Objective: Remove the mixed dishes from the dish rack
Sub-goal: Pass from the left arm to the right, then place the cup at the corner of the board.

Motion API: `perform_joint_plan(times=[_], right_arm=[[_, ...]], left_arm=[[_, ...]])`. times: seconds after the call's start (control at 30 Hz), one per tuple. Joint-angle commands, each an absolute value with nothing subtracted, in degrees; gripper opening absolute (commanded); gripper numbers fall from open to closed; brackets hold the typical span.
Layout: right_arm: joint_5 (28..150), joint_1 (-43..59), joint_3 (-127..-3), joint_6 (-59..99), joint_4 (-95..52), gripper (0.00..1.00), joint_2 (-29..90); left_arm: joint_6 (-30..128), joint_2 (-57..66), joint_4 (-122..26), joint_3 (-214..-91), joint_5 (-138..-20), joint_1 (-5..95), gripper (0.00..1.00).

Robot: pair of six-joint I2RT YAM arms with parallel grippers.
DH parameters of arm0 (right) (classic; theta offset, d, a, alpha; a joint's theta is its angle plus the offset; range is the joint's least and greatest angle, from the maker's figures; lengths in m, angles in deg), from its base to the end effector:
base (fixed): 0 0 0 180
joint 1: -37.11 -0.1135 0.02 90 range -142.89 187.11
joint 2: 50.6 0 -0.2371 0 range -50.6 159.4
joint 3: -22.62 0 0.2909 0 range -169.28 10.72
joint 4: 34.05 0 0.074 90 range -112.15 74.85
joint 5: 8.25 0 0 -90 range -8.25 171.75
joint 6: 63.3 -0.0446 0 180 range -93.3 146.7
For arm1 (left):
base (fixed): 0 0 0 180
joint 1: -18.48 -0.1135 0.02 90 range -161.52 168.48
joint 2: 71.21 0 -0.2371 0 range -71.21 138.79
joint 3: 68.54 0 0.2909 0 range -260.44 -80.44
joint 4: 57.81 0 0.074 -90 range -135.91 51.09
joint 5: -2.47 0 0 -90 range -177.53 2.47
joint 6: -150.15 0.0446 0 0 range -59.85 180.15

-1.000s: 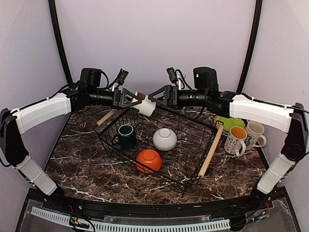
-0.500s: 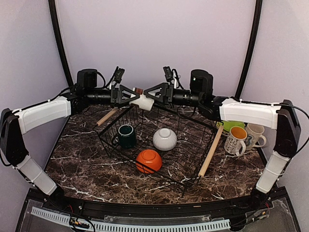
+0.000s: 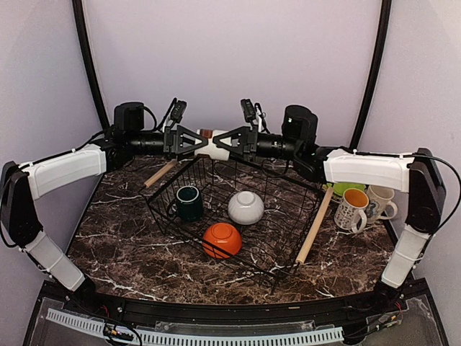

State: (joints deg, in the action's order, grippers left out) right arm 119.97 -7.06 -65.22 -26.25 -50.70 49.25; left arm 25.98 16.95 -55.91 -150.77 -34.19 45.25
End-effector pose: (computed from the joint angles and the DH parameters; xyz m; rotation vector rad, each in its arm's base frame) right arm 0.3063 0.3360 0.2954 -0.5085 1.7500 1.7781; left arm 0.3423 -0.2127 0.3067 0.6547 1.8037 -1.5381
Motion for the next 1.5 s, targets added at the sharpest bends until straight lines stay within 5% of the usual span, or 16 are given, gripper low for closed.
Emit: perform_joint_plan(times=[0.0,0.13,0.27,0.53,0.93,1.17,1.47], right_arm=[[119.24,-7.55,-64.62,-23.18,-51.27,0.03,46.80],[117.83,-6.99,-64.47,-20.71,-48.26,0.00,45.06],[116.48,-5.89,-63.11,-18.56,-45.33,0.00,42.56],[110.74,-2.92,-59.89,-10.65,-32.69,0.00,34.60],[79.29,-2.97,-63.36,4.65,10.14,0.00,14.08],[60.29,-2.85,-66.24,-1.14,38.49,0.00,5.66],[55.18,-0.11,-64.70,-11.68,55.12,0.00,8.37]], left_arm=[[27.76,17.40,-53.26,-150.83,-34.55,45.20,0.55],[29.86,16.49,-50.92,-151.25,-35.80,45.20,0.83],[32.46,14.88,-48.07,-151.45,-38.58,45.20,0.98],[35.40,13.17,-44.98,-151.90,-41.88,45.18,0.99],[41.38,10.99,-37.86,-153.96,-48.40,45.16,0.99],[43.17,10.70,-36.11,-154.47,-50.34,45.20,0.99],[43.62,11.25,-35.57,-154.62,-50.91,45.20,0.99]])
